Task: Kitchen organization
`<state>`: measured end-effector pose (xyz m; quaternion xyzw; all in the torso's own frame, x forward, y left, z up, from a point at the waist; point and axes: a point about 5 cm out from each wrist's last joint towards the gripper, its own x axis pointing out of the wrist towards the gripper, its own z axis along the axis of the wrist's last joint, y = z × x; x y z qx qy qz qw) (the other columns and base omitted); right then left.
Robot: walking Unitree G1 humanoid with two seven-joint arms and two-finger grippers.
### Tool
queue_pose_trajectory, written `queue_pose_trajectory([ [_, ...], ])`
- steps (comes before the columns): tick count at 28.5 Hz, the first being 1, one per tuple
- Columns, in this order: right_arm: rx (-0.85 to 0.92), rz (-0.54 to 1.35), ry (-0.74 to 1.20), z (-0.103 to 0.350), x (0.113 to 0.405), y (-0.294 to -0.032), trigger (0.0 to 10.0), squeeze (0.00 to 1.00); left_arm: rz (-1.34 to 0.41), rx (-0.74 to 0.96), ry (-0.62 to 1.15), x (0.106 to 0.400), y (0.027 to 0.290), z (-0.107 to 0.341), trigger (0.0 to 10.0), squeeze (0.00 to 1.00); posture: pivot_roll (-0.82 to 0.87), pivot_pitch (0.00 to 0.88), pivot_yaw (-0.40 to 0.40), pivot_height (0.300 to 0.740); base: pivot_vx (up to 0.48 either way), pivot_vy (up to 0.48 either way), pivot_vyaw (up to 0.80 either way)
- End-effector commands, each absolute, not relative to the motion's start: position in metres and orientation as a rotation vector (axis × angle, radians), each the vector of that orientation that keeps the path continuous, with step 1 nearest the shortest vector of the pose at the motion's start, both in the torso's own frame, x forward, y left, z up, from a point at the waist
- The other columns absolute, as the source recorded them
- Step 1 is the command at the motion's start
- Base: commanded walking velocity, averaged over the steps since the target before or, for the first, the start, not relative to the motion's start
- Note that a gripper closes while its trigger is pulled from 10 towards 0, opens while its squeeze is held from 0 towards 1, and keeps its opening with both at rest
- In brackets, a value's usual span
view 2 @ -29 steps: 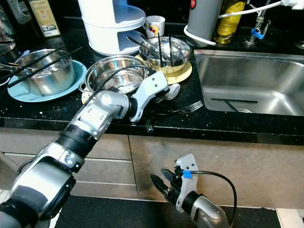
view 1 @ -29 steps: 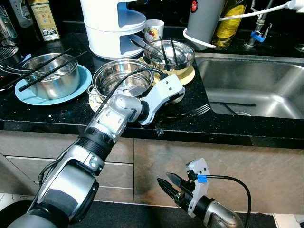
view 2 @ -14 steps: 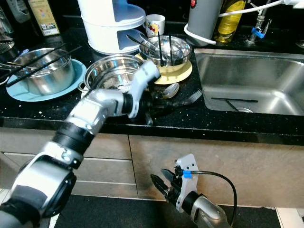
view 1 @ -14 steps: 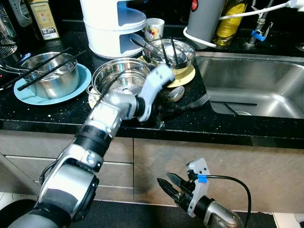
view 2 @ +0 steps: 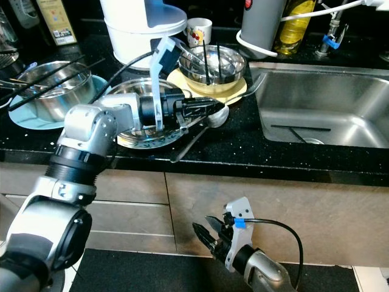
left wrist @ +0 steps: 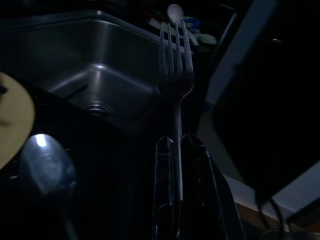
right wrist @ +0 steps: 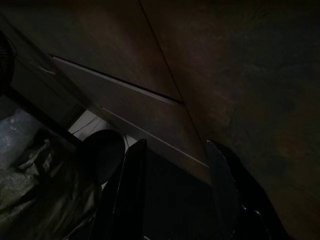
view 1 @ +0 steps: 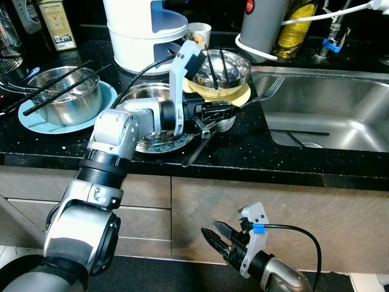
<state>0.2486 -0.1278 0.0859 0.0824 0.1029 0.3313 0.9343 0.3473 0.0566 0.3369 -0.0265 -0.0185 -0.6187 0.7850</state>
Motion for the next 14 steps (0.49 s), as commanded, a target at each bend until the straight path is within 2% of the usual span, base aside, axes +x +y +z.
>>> queue_pose_trajectory([
  [1,0.185,0.666,0.226,0.081,0.246,-0.131,10.0,0.00,-1.353,-0.064,-0.040,0.342,0.059,0.338,0.0,0.00,-0.06,0.223,-0.004,0.740,0.000,0.000,0.00],
  [10,0.189,0.665,0.225,0.082,0.246,-0.132,10.0,0.00,-1.507,-0.037,-0.018,0.317,0.061,0.337,0.0,0.00,-0.06,0.221,-0.002,0.740,0.000,0.000,0.00],
  [12,0.192,0.667,0.225,0.082,0.246,-0.132,10.0,0.00,-1.546,0.057,0.018,0.305,0.070,0.325,0.0,0.00,-0.06,0.222,0.000,0.740,0.000,0.000,0.00],
  [14,0.195,0.670,0.227,0.082,0.245,-0.132,10.0,0.00,-1.480,0.162,0.072,0.301,0.086,0.313,0.0,0.00,-0.06,0.222,0.000,0.740,0.000,0.000,0.00],
])
